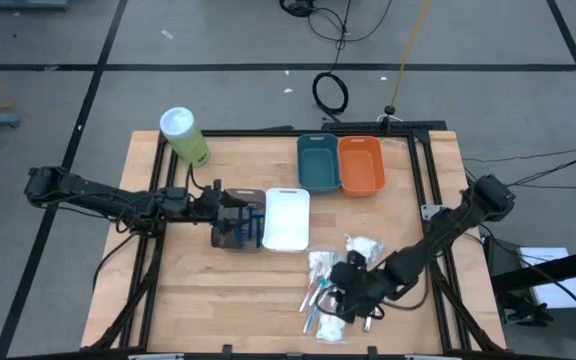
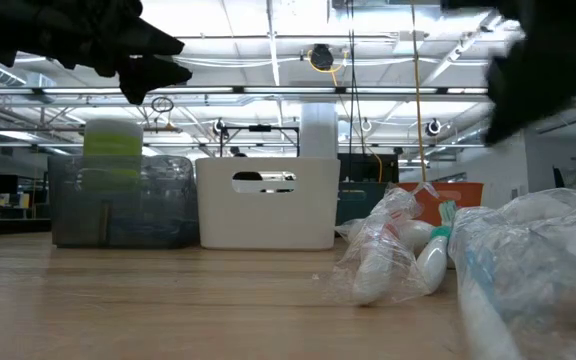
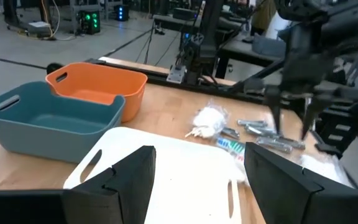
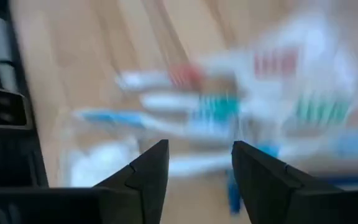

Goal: Pick & Place Travel size toiletries
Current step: Put the blue razor into the black bin

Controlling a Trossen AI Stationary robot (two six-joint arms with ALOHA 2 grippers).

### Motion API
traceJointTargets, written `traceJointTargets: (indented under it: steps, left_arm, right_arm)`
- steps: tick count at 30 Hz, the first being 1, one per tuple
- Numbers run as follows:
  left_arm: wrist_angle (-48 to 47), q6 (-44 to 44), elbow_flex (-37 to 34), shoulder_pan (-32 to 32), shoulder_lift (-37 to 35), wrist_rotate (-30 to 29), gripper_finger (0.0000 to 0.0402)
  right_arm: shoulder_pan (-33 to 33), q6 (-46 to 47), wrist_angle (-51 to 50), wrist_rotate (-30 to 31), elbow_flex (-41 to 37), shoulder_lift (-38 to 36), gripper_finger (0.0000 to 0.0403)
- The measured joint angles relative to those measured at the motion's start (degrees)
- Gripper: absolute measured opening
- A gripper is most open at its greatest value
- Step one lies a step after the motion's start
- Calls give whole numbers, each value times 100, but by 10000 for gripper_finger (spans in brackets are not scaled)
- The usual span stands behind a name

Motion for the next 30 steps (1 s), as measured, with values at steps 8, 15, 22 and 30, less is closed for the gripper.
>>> traceJointTargets:
  steps: [8, 15, 22, 30]
  left_arm:
    - [-41, 135, 0, 0, 0, -2, 244]
    - [-47, 135, 0, 7, 0, -6, 244]
    - [-122, 121, 0, 7, 0, -13, 244]
    - [-139, 117, 0, 7, 0, -13, 244]
  right_arm:
    - [-10, 1821, 1519, -1441, -1097, 296, 152]
    - [-80, 2367, 1914, -1545, -1734, 172, 143]
    - [-171, 2601, 1468, -1755, -1993, -274, 121]
    - [-344, 2655, 305, -993, -2013, -883, 94]
